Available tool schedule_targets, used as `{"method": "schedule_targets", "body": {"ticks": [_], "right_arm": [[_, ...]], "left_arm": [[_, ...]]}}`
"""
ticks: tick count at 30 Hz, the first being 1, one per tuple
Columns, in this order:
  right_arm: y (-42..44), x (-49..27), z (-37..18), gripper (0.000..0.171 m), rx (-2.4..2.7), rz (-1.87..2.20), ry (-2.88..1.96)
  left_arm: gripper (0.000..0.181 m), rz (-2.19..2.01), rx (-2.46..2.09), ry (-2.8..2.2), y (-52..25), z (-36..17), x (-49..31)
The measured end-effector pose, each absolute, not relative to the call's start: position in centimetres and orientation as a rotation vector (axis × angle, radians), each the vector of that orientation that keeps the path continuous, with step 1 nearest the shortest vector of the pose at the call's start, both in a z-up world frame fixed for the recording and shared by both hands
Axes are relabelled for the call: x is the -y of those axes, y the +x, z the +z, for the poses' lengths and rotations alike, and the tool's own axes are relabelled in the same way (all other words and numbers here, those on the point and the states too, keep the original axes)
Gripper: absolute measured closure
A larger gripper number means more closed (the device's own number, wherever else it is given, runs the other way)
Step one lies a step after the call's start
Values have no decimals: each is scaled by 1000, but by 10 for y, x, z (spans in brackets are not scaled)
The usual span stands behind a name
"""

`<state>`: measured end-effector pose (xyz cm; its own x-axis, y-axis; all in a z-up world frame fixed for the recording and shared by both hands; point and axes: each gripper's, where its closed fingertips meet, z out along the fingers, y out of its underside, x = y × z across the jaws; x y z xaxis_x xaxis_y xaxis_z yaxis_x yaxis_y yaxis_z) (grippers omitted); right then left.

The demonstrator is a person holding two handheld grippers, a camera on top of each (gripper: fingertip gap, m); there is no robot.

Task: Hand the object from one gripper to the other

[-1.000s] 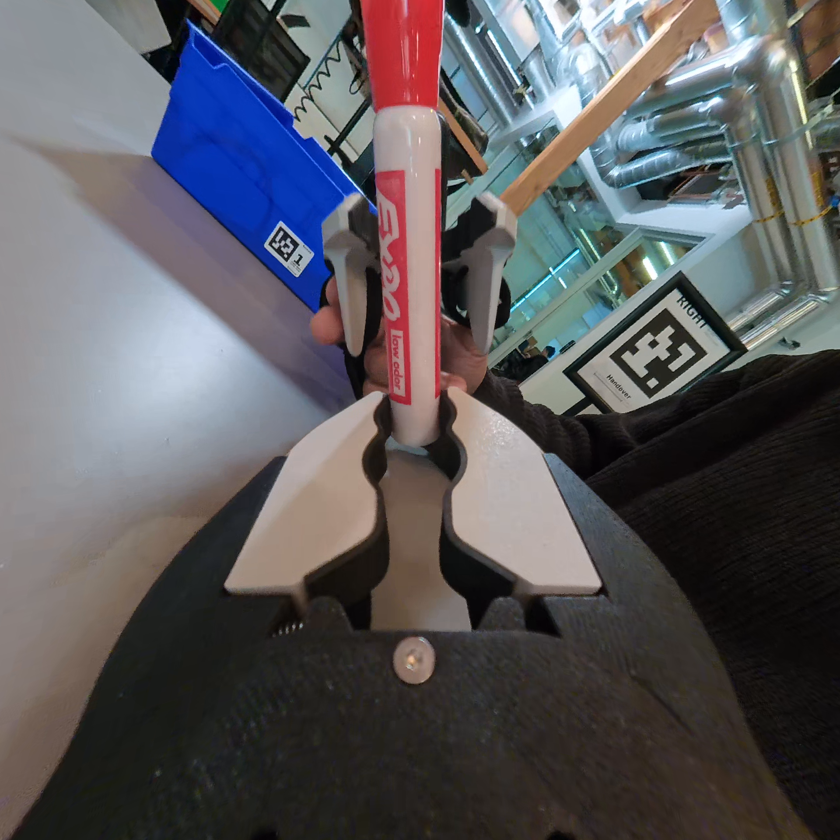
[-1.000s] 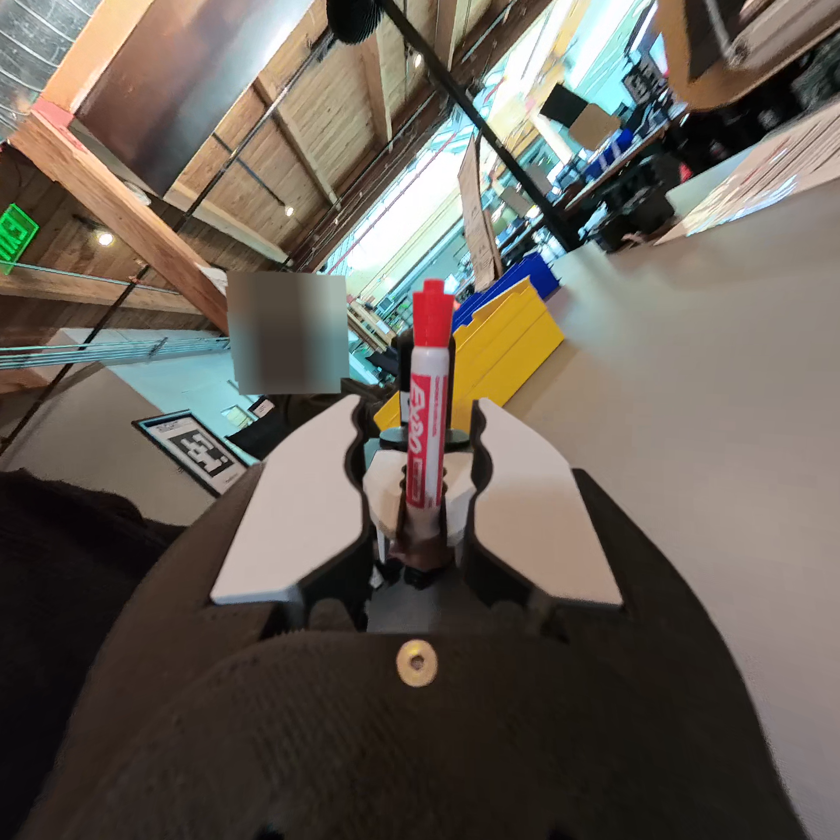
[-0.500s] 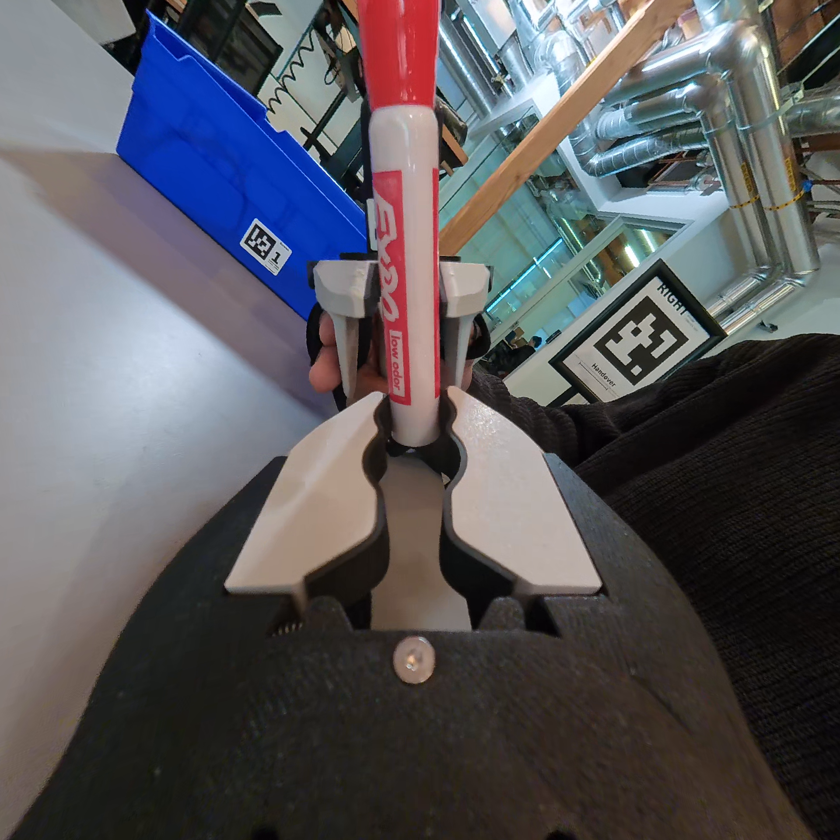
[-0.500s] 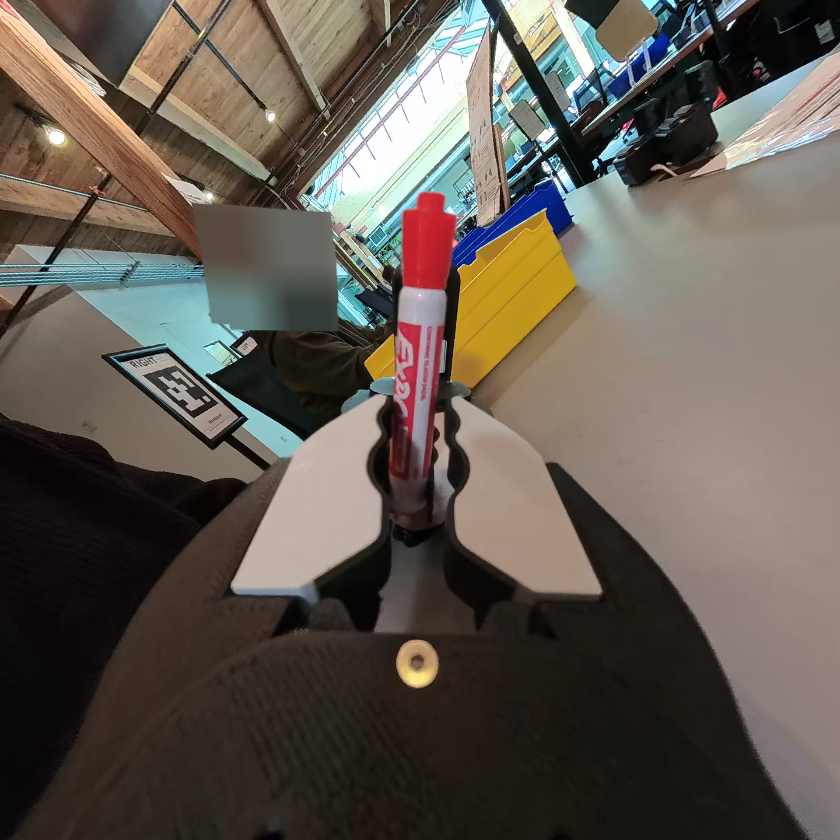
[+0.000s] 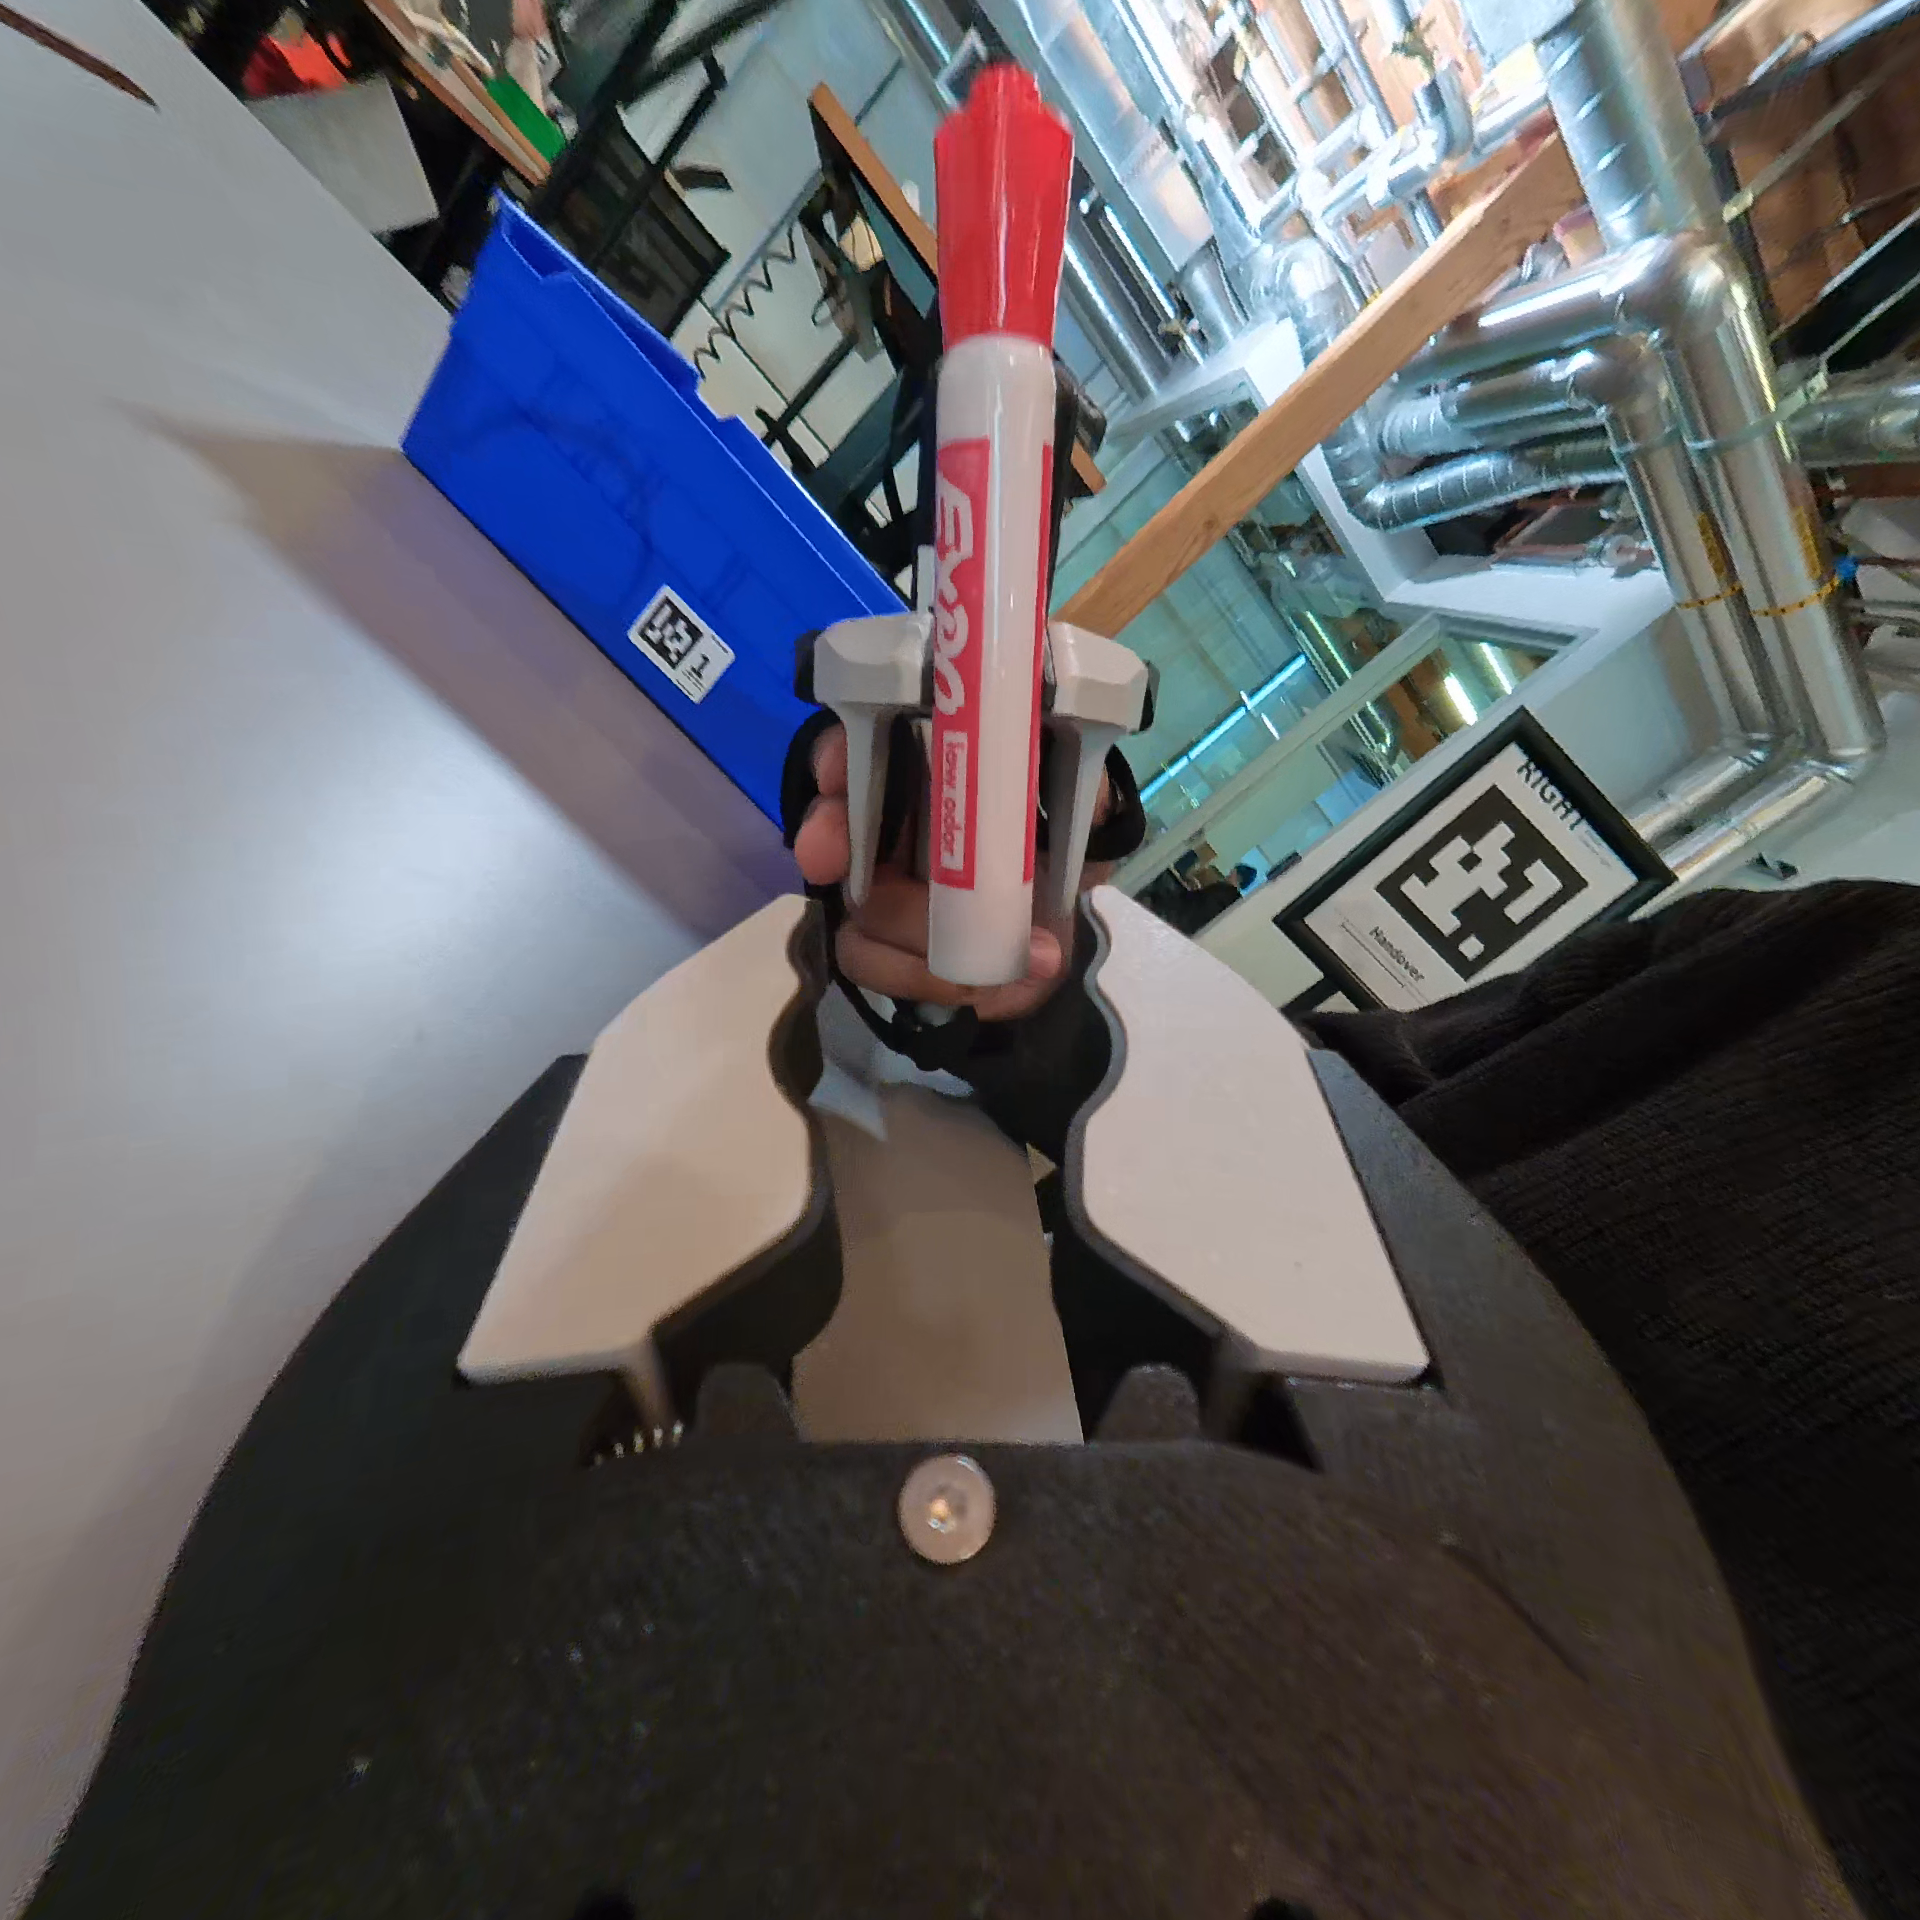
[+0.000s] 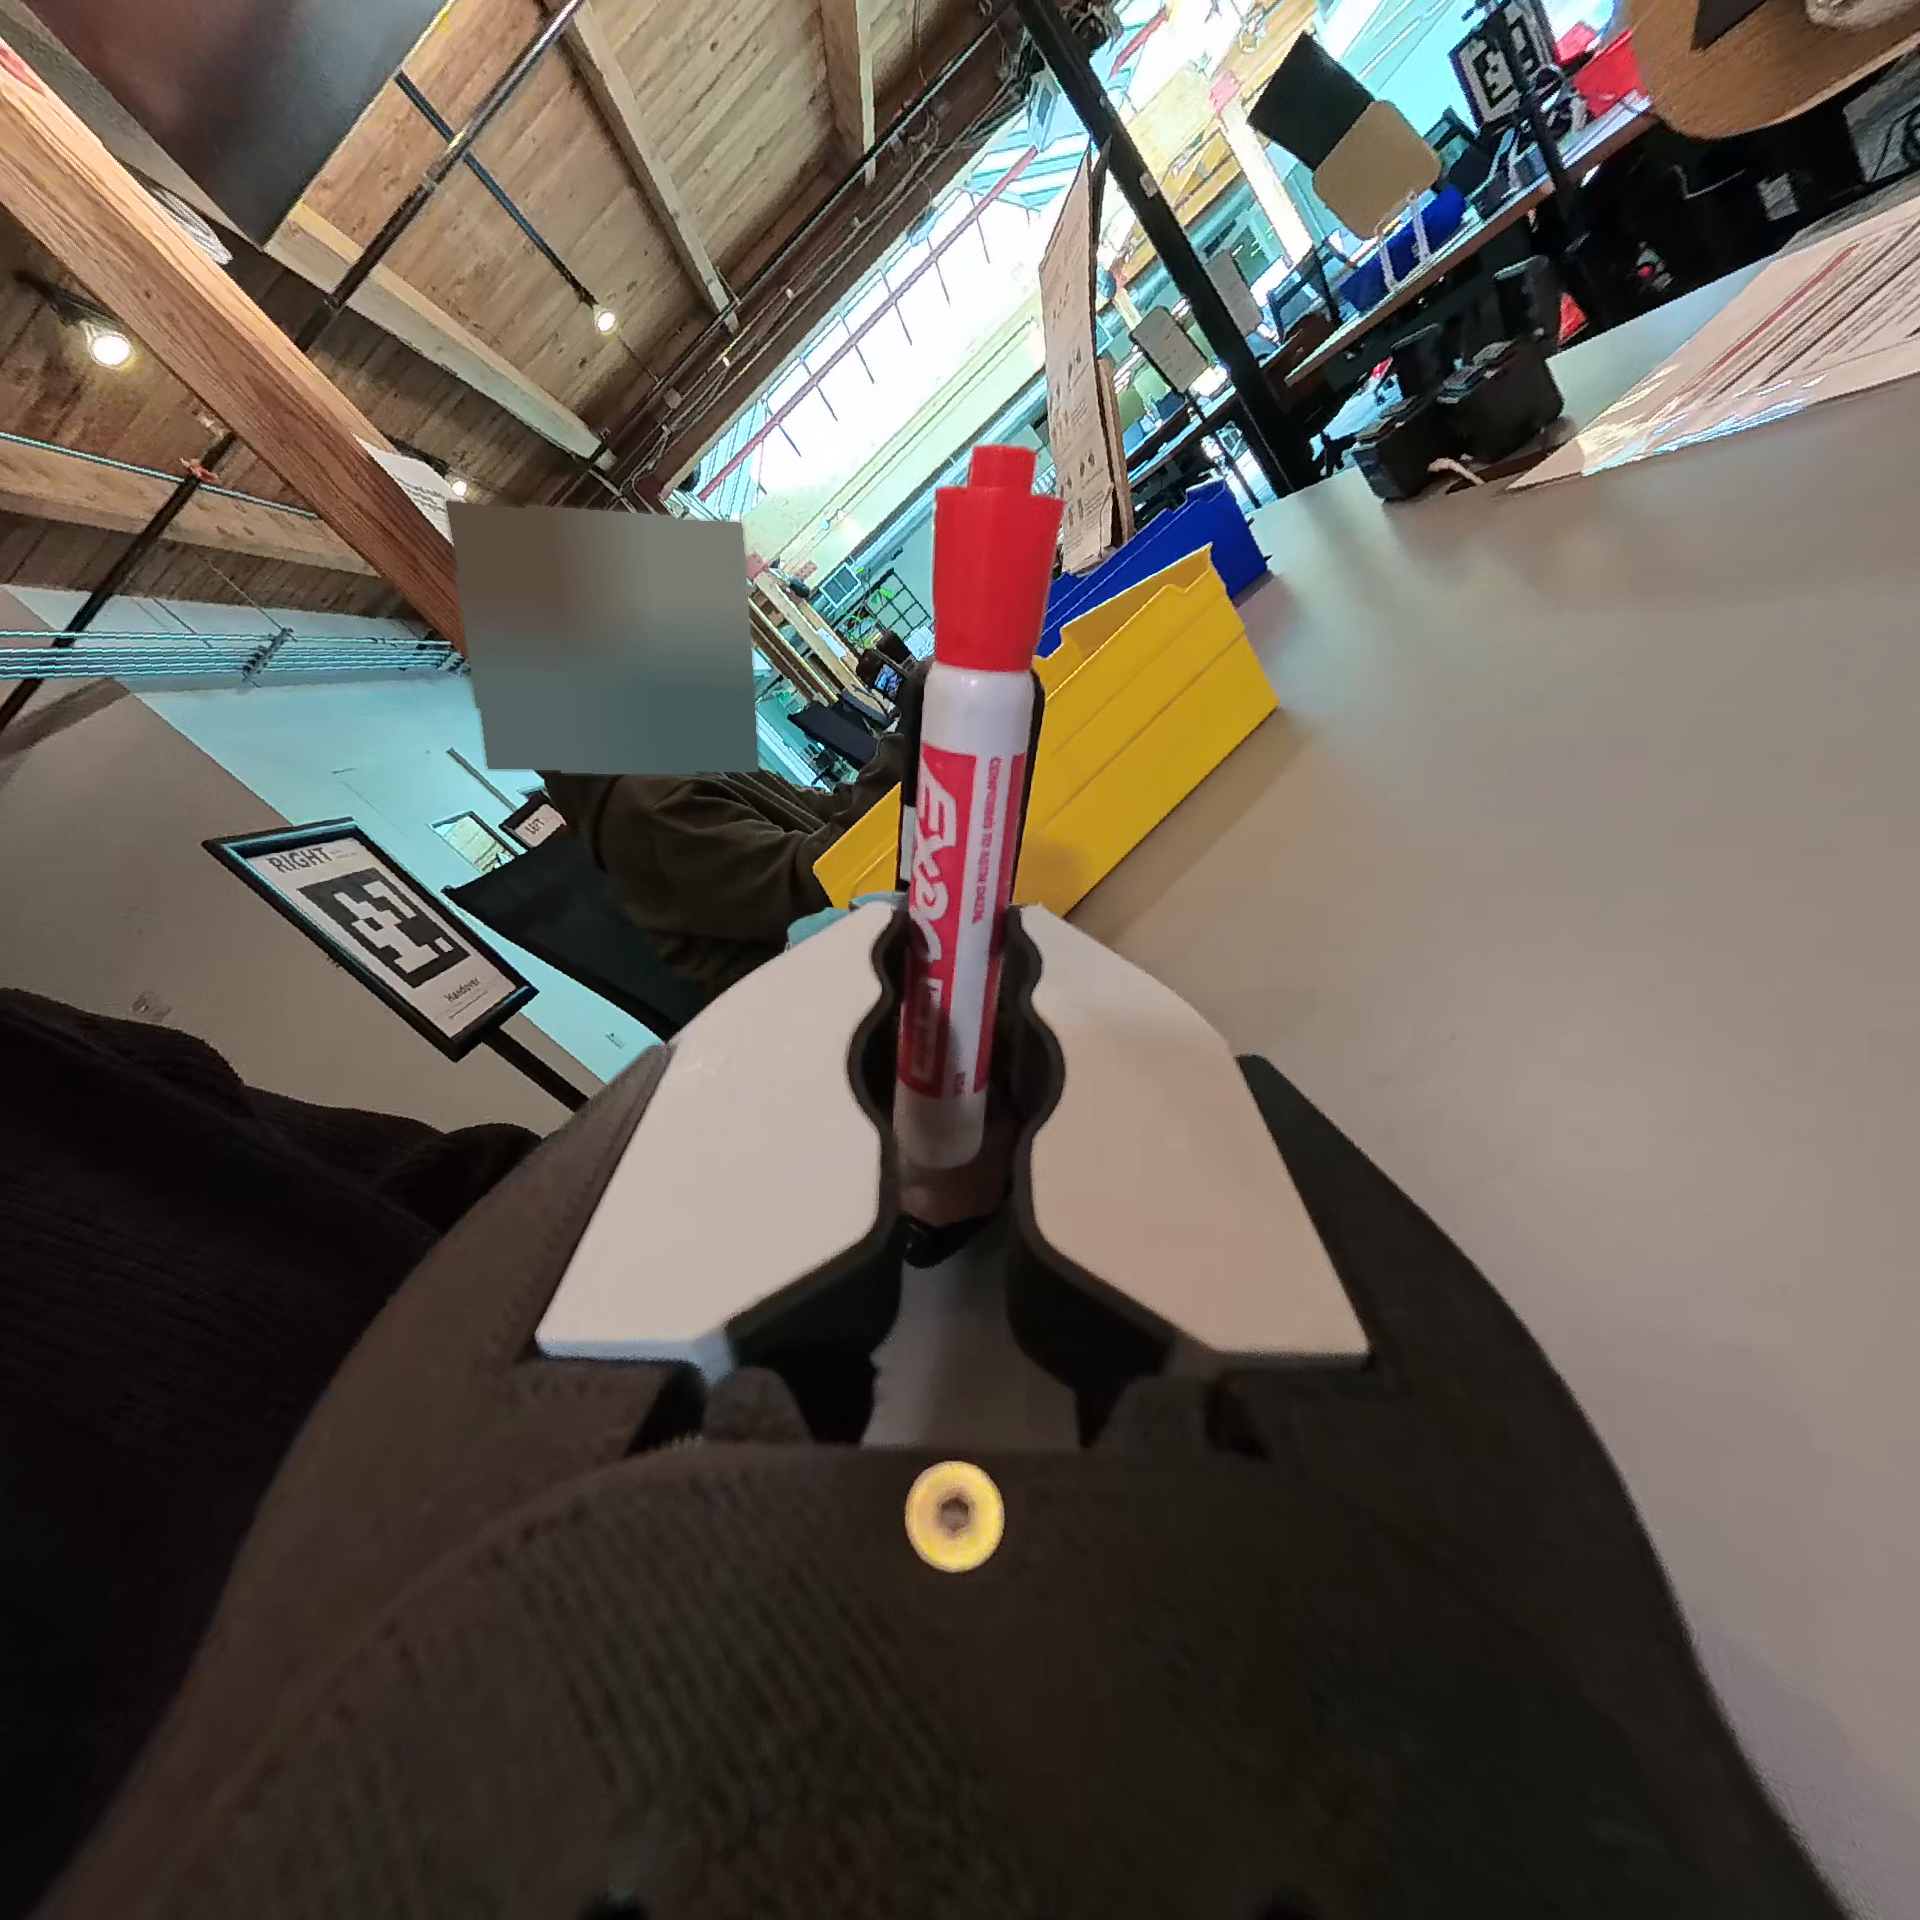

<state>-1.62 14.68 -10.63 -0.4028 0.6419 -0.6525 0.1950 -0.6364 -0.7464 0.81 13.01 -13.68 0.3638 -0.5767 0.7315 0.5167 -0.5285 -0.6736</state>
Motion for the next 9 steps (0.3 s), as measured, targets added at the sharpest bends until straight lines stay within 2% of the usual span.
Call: {"method": "schedule_targets", "body": {"ticks": [3,7,9], "right_arm": [[-15,-142,-109,153,1173,2156,-1533],[-16,-137,-110,152,1150,2272,-1581],[-14,-136,-111,152,1151,2323,-1607]], "left_arm": [[122,-1312,-3,-1555,-7,-127,-134],[76,-1069,-36,-1471,-25,-108,-135],[47,-815,-124,-1494,-29,-106,-136]]}}
